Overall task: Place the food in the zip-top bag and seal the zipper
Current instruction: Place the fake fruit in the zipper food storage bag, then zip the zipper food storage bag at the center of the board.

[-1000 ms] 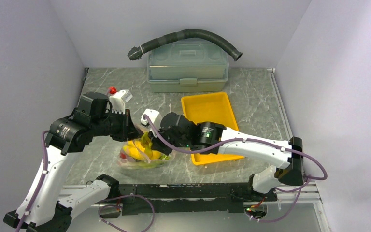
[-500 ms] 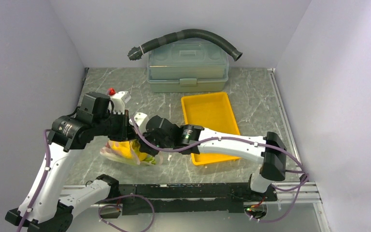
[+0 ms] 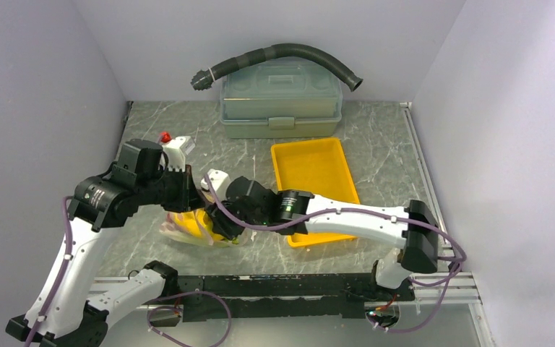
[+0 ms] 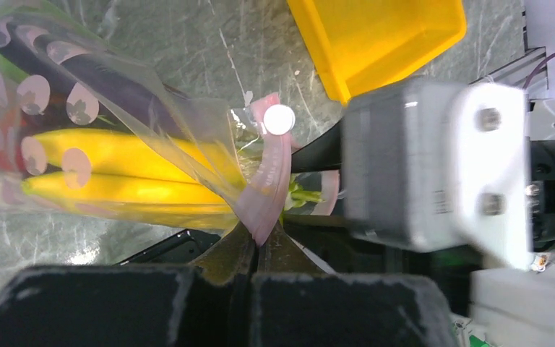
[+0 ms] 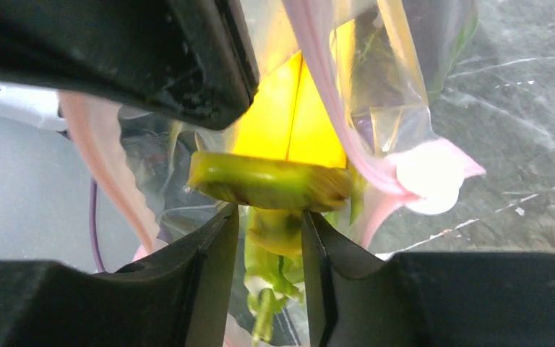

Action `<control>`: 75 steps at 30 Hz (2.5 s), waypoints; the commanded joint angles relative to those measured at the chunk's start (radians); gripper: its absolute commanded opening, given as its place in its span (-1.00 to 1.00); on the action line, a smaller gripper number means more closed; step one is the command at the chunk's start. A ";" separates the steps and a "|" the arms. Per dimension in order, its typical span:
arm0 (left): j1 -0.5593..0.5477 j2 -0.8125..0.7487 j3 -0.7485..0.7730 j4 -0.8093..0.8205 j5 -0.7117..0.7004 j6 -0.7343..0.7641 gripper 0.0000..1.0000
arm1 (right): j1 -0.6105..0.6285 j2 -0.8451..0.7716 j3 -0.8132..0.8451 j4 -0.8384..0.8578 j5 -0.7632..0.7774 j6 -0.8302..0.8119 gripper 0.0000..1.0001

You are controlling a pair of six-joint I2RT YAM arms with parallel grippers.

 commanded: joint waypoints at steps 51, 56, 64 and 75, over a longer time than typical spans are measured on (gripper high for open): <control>-0.190 -0.079 0.019 0.097 0.597 0.243 -0.97 | 0.000 -0.624 -0.257 -0.015 -0.459 -0.809 0.26; -0.199 -0.090 -0.002 0.105 0.611 0.238 -0.95 | 0.000 -0.594 -0.272 0.057 -0.509 -0.794 0.25; -0.211 -0.102 -0.003 0.099 0.614 0.237 -0.93 | 0.000 -0.531 -0.272 0.164 -0.549 -0.771 0.21; -0.217 -0.104 -0.011 0.103 0.613 0.235 -0.93 | 0.000 -0.488 -0.267 0.177 -0.596 -0.774 -0.37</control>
